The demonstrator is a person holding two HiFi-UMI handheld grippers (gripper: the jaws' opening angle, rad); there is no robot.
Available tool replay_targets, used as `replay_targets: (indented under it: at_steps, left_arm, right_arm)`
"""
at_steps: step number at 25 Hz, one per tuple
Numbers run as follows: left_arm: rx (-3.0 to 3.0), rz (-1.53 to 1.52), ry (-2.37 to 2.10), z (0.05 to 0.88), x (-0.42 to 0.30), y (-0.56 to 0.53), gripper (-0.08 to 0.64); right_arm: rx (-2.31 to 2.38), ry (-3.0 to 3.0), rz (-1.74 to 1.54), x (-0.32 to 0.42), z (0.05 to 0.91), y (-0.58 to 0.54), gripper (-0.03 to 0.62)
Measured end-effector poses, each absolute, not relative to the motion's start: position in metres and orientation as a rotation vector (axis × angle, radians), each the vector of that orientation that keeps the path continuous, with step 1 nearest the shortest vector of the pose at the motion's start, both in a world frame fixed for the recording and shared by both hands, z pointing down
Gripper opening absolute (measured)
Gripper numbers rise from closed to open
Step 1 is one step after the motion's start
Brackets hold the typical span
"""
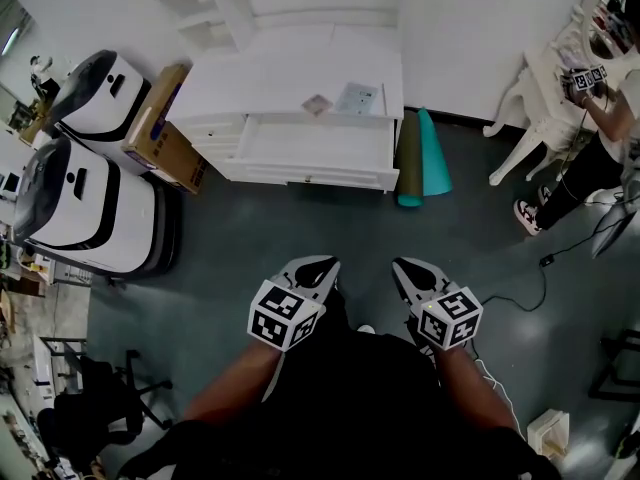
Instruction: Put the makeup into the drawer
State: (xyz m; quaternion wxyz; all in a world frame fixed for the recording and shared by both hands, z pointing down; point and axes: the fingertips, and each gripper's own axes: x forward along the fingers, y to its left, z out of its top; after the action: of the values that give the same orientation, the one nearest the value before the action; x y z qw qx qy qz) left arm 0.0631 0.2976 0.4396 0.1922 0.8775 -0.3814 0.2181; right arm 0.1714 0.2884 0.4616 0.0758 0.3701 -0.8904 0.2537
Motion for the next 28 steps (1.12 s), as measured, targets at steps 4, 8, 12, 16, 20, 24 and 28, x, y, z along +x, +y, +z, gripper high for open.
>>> replay_targets:
  at_steps: [4,8,12,16,20,24,28]
  left_arm:
    - [2.482,0.605,-1.048,0.436,0.064,0.279,0.011]
    - [2.476,0.617,-1.040,0.438,0.053,0.259,0.011]
    - [2.436,0.624,-1.056,0.443,0.033,0.235,0.011]
    - [2.419,0.617,-1.040,0.446,0.022,0.208,0.011]
    - [2.431,0.614,-1.011,0.446,0.018,0.179,0.011]
    - [2.436,0.608,-0.992,0.448,0.007,0.151,0.011]
    - [2.442,0.602,-0.974,0.450,-0.006,0.125,0.011]
  right_arm:
    - [1.143,-2.654,0.762,0.174,0.461,0.271,0.029]
    - [1.166,-2.641,0.791,0.166,0.467,0.248,0.029]
    - [1.156,-2.633,0.820,0.150,0.470,0.226,0.029]
    - [1.168,-2.607,0.840,0.141,0.474,0.200,0.029]
    - [1.196,-2.583,0.840,0.138,0.474,0.170,0.029]
    - [1.230,-2.558,0.844,0.132,0.476,0.145,0.029]
    - [1.249,-2.536,0.841,0.120,0.476,0.124,0.029]
